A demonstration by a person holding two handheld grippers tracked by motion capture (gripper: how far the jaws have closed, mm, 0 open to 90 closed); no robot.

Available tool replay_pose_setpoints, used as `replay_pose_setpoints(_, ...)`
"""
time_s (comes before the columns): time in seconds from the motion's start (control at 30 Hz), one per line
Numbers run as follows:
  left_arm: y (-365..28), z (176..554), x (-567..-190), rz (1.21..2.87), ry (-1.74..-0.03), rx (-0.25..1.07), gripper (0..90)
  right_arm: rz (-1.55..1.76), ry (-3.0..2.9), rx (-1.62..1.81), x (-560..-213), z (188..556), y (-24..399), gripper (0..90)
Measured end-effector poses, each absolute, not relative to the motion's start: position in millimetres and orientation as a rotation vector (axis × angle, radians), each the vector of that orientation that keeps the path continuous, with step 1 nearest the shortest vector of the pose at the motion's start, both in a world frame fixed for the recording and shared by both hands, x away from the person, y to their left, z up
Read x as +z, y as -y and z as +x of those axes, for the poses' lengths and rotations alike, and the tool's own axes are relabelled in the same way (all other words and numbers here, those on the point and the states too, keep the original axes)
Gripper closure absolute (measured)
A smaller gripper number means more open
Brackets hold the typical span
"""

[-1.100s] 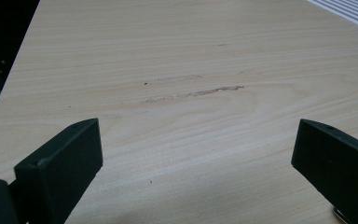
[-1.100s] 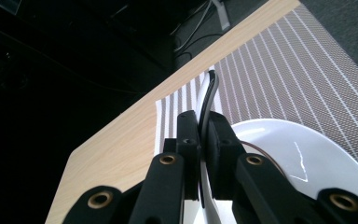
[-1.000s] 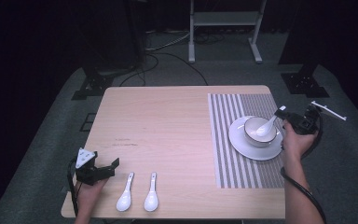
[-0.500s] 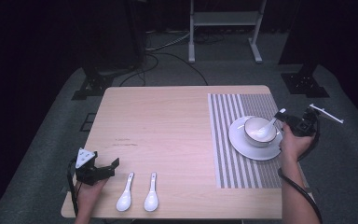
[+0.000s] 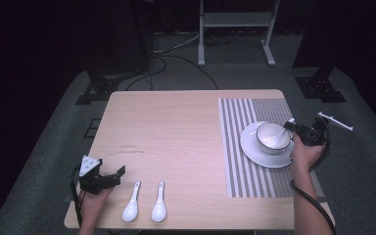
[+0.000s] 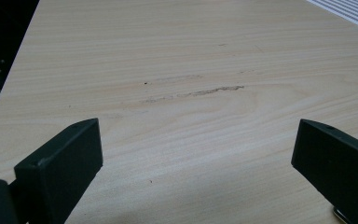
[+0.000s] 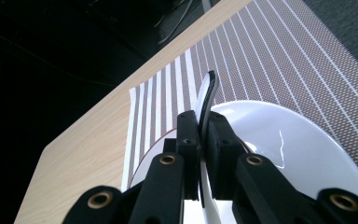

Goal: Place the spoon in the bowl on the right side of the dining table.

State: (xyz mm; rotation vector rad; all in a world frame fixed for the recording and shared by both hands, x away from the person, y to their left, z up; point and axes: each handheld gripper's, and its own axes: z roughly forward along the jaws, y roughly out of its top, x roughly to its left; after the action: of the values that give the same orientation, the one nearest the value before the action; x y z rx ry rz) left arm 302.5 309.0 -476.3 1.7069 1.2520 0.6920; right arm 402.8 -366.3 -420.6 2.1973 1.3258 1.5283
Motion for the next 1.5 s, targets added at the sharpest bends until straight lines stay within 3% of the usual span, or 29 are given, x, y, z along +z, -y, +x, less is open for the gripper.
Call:
replay_pose_setpoints(0.37,-309.0,302.5,-476.3,1.707,-1.252,0.692,0.6,2.175,-1.388,1.535,-424.4,402.9,367.3,82.5)
replay_pose_setpoints(1.17,-308.5,303.4,-476.3,1.704,-1.266,0.691,0.5,2.155,-1.455,1.485,-427.5,399.2,382.2,53.3)
replay_pose_setpoints(1.5,-308.3,303.1,-476.3,1.707,-1.264,0.698,0.5,2.157,-1.432,1.571,-433.6,391.1,391.2,48.1)
